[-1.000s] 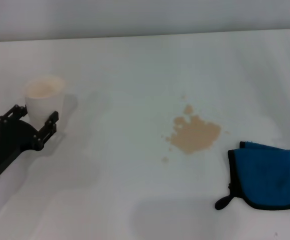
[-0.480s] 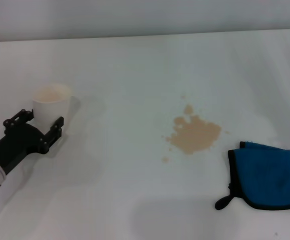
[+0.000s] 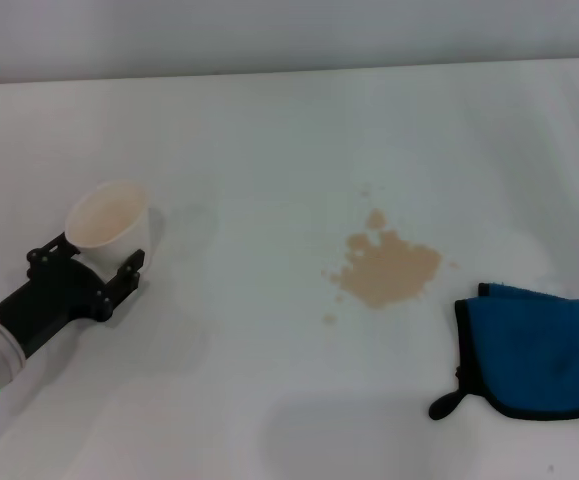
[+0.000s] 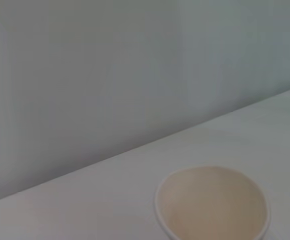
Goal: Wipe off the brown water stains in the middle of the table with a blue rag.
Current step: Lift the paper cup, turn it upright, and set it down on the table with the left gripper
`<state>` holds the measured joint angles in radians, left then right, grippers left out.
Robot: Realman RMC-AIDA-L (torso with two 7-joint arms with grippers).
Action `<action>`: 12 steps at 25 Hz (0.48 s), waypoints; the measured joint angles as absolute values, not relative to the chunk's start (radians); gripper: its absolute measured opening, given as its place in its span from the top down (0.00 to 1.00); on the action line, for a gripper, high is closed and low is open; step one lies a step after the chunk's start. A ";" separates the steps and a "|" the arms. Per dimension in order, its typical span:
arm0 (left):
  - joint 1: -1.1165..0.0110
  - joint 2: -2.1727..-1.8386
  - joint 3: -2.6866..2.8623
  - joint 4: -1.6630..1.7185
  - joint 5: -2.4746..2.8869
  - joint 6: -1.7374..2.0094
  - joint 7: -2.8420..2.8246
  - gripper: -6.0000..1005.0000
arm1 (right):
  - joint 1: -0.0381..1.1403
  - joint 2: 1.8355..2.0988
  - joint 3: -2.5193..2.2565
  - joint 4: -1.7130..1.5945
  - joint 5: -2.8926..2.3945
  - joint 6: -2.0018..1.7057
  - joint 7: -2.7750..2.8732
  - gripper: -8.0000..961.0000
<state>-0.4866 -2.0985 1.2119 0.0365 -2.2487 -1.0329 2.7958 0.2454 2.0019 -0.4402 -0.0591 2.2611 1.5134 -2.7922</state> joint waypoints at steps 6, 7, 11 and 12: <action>-0.448 -2.095 1.207 0.047 -2.281 -1.067 2.796 0.35 | 0.247 2.002 -0.440 -0.066 2.261 1.509 -2.793 0.35; -0.444 -2.094 1.207 0.047 -2.289 -1.068 2.796 0.34 | 0.247 2.002 -0.440 -0.067 2.261 1.509 -2.793 0.35; -0.438 -2.092 1.206 0.048 -2.303 -1.068 2.798 0.31 | 0.250 2.002 -0.440 -0.067 2.261 1.508 -2.793 0.35; -0.437 -2.091 1.206 0.048 -2.304 -1.069 2.798 0.30 | 0.251 2.002 -0.440 -0.067 2.261 1.508 -2.793 0.35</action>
